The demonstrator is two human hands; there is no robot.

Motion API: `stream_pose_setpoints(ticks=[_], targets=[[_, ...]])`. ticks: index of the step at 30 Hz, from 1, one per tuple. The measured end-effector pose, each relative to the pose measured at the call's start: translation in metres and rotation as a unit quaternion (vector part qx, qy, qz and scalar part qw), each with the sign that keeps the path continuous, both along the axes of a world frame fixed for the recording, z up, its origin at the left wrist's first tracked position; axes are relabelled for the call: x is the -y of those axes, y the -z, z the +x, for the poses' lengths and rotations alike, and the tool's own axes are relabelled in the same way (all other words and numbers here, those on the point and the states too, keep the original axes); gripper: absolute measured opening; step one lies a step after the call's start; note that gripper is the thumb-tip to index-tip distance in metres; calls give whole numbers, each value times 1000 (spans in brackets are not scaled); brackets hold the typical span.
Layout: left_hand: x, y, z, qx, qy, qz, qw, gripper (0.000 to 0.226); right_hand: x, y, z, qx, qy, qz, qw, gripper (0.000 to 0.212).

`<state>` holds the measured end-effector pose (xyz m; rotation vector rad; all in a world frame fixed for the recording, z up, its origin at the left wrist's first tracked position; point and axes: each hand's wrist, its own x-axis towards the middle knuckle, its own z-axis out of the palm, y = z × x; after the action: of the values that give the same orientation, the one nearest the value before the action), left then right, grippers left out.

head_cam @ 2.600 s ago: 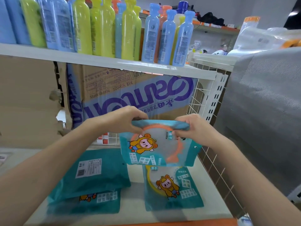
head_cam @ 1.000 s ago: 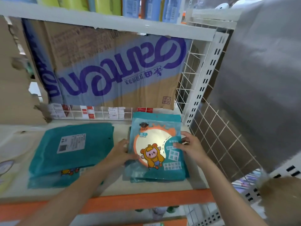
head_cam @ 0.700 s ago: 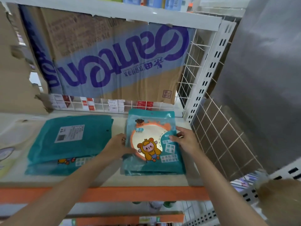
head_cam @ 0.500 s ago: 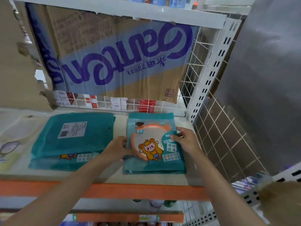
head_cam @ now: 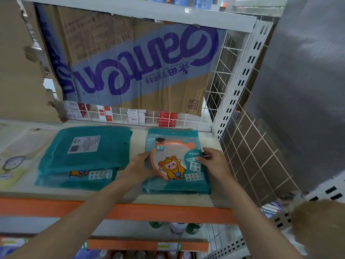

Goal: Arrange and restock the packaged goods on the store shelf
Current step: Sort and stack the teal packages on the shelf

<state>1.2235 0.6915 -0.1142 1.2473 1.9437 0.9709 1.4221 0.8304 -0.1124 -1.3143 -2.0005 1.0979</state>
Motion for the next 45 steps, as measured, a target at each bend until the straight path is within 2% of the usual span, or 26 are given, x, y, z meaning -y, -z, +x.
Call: stream_pose_setpoints(ticks=[6,11,15,20,25,29,31,33,35,39,42,45], targets=[[5,-2,2,29,9,20,999,68,9,-2,1,10,-3,16,1000,27],[8,-3,7,33,25,45,998,57,10,-4,2,22,-1,23,1000,31],[11,-1,6,23,18,41,999,65,12,-1,1,35,4,21,999,35],[12,1,4,15,23,31,999,65,16,0,2,32,14,15,999,25],[12,4,4,11,23,24,999,66,15,-2,2,43,4,13,999,28],[12,1,0,31,18,15,999,61,19,-8,-5,96,30,59,993,48],[13,-2,-1,38,36,18,998,52,23,-15,-13,106,26,91,990,44],[14,-6,-4,39,39,35,998,61,29,-23,-26,106,-3,116,988,38],[16,-14,-14,14,19,53,998,67,36,-32,-43,106,-33,131,985,37],[25,-37,-63,-109,37,93,989,57,49,-40,-83,118,-79,159,977,36],[39,-43,-123,-156,54,51,985,57,57,-37,-123,128,-106,170,971,38],[57,-43,-180,-174,75,-11,982,58,71,-34,-163,132,-102,127,978,44]])
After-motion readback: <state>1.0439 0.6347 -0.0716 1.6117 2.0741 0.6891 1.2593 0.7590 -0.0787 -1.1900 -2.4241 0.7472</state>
